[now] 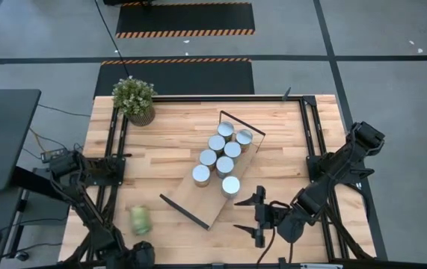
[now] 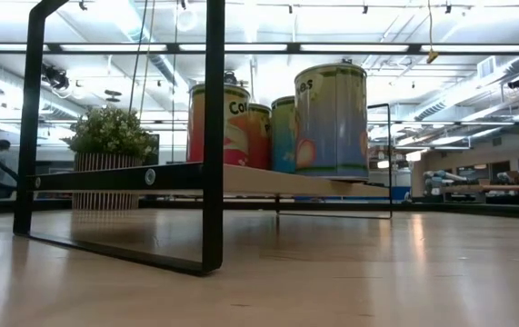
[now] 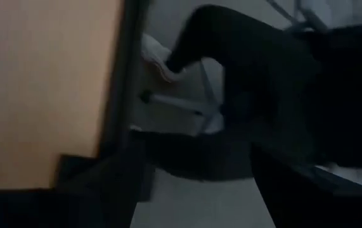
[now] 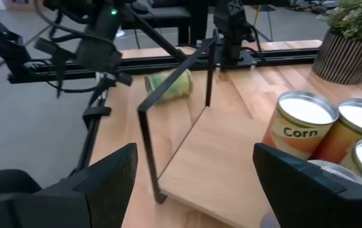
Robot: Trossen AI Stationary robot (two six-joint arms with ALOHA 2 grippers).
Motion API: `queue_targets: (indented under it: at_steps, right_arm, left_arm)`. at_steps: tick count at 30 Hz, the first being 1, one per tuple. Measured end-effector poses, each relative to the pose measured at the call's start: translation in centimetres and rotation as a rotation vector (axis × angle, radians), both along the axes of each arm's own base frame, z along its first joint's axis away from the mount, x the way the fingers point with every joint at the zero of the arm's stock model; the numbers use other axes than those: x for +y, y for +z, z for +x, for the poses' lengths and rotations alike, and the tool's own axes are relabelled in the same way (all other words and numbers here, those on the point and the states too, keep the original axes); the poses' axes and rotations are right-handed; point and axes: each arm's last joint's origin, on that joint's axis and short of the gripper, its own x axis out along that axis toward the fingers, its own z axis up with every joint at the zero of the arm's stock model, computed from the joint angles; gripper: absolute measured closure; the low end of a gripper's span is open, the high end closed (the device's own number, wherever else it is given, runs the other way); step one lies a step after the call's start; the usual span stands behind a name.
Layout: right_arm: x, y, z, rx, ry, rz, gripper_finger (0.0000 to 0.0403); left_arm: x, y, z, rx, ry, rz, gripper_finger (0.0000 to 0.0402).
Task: Pick and place cans onto a shelf
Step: Put the canned pears on the shelf
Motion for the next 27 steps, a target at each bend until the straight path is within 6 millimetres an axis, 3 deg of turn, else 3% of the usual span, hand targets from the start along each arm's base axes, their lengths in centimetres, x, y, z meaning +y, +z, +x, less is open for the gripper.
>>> queue_targets:
  at_steps: [7, 13, 17, 23, 27]
  right_arm:
    - [1.1, 0.3, -0.9, -0.033, 0.012, 0.018, 0.0083]
    - [1.5, 0.3, -1.4, -0.042, 0.005, 0.008, 0.0083]
    - [1.5, 0.3, -1.4, -0.048, -0.011, 0.001, 0.0083]
    - [1.5, 0.2, -1.4, -0.039, -0.005, -0.022, 0.0083]
    - [1.5, 0.2, -1.4, -0.038, 0.001, -0.04, 0.0083]
  left_arm:
    - [1.2, 1.6, -0.3, 0.102, 0.103, 0.344, 0.0116]
    - [1.6, 6.4, 0.1, 0.289, 0.197, 0.433, 0.0116]
    - [2.3, 8.5, 0.1, 0.379, 0.334, 0.454, 0.0116]
    - [3.0, 8.6, -0.8, 0.595, 0.458, 0.452, 0.0116]
    - [2.9, 8.5, -1.0, 0.617, 0.456, 0.443, 0.0116]
